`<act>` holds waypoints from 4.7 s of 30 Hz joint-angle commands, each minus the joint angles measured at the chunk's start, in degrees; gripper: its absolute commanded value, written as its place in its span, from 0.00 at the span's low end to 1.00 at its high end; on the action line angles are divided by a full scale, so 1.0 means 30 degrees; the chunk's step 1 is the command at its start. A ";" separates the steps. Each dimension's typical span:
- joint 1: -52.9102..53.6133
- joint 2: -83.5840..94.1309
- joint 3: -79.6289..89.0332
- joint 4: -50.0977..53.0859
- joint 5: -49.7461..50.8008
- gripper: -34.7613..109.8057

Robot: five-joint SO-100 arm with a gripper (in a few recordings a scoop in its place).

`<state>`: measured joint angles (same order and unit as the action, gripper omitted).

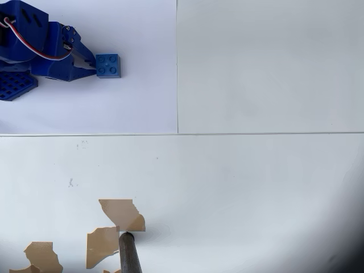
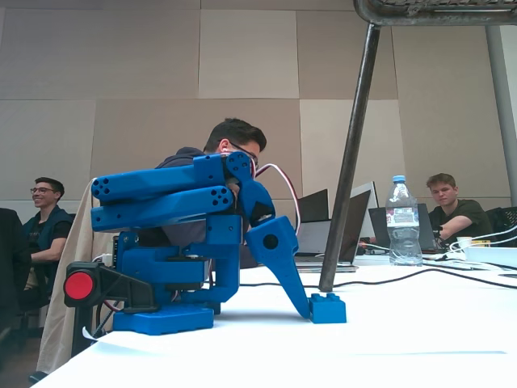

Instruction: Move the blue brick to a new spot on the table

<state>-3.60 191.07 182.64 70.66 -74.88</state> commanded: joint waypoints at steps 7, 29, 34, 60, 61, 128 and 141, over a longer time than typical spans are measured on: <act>-0.0029 0.0088 0.0615 -0.0322 0.0000 0.26; -0.0029 0.0088 0.0615 -0.0322 0.0000 0.26; -0.0029 0.0088 0.0615 -0.0322 0.0000 0.26; 0.0615 0.0059 -0.2080 0.1113 -0.1816 0.25; 0.0527 0.0029 -0.2783 0.1523 -0.2168 0.25; 0.2109 -1.0518 -0.4043 -0.6621 -0.7266 0.25; -0.0820 -2.3437 -1.9893 -0.3926 -0.0908 0.24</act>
<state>-5.27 130.34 145.46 58.10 -81.30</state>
